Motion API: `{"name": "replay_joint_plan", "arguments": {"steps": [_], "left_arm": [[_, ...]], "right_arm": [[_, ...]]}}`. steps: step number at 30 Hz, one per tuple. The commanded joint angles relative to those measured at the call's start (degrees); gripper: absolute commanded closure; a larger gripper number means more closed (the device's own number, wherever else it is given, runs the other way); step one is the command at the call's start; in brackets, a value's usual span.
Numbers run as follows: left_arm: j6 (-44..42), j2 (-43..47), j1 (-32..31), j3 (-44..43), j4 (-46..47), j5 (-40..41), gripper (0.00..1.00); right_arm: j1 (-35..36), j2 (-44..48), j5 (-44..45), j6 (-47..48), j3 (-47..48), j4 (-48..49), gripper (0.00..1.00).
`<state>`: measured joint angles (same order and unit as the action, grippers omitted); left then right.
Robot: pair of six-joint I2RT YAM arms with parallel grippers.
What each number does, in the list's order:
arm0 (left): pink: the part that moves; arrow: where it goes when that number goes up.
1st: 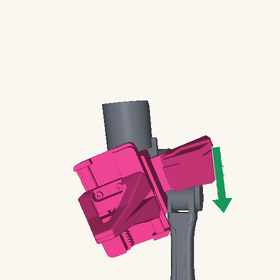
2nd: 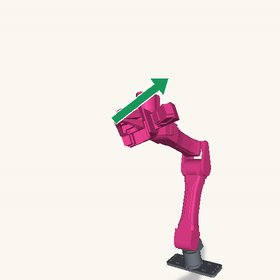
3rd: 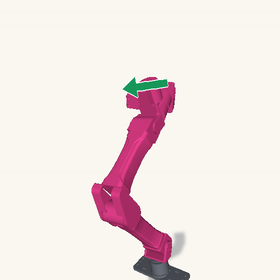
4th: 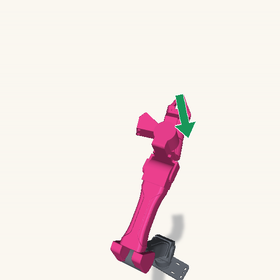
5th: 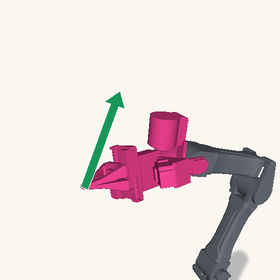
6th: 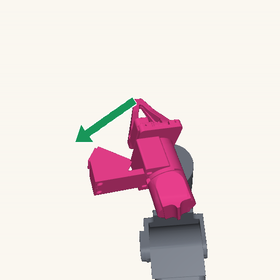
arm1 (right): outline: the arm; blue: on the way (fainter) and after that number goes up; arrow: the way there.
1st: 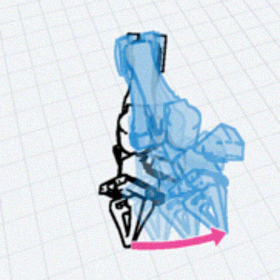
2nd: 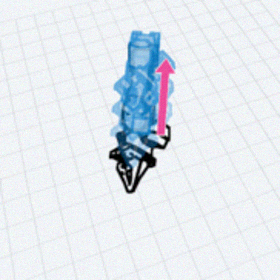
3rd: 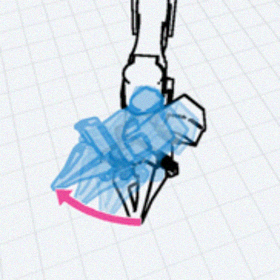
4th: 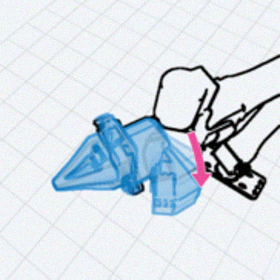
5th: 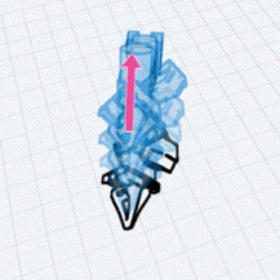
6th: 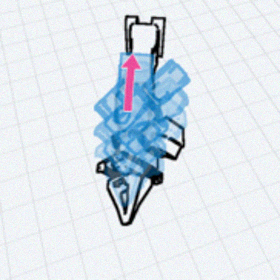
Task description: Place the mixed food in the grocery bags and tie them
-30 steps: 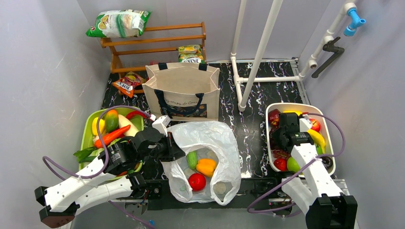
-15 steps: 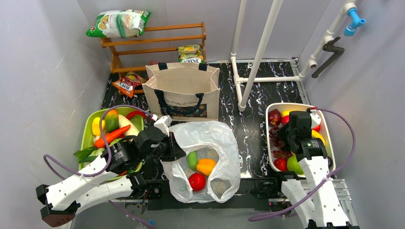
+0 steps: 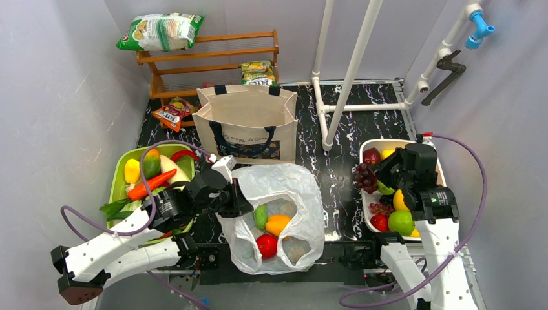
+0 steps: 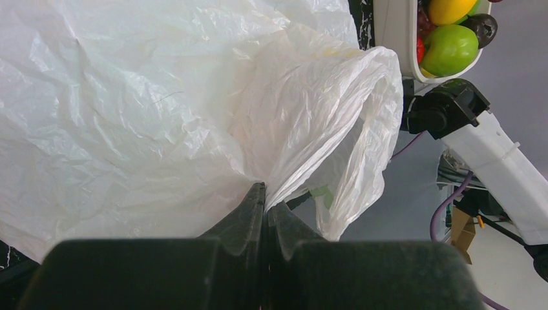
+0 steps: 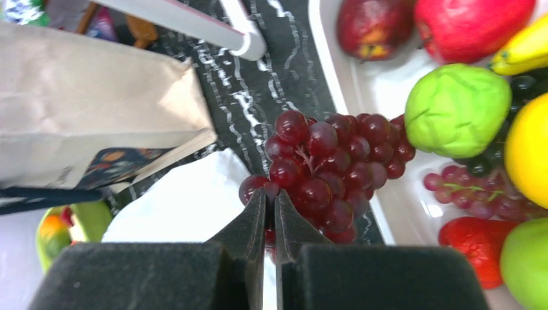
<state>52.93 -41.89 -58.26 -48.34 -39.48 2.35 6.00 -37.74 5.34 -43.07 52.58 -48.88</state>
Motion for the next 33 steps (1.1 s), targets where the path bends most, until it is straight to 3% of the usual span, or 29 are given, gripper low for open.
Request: {"name": "replay_joint_plan", "arguments": {"steps": [1,16,24,33], "left_arm": [[-1.1,-1.0,-0.3,-2.7,-0.2,0.3,1.0],[-2.8,-4.6,-0.3,-5.8,0.6,0.3,1.0],[-4.7,-6.9,-0.2,-9.0,-0.5,0.8,1.0],[-5.7,-9.9,-0.2,-11.1,0.7,0.8,1.0]], "right_arm": [[-0.1,0.0,-8.6,1.2,7.0,0.6,0.99],[1.7,-0.8,-28.1,-1.9,17.2,5.2,0.99],[6.7,-2.4,-45.9,-6.1,19.7,19.6,0.99],[15.9,-5.5,-47.2,-8.9,23.6,26.9,0.99]]}}
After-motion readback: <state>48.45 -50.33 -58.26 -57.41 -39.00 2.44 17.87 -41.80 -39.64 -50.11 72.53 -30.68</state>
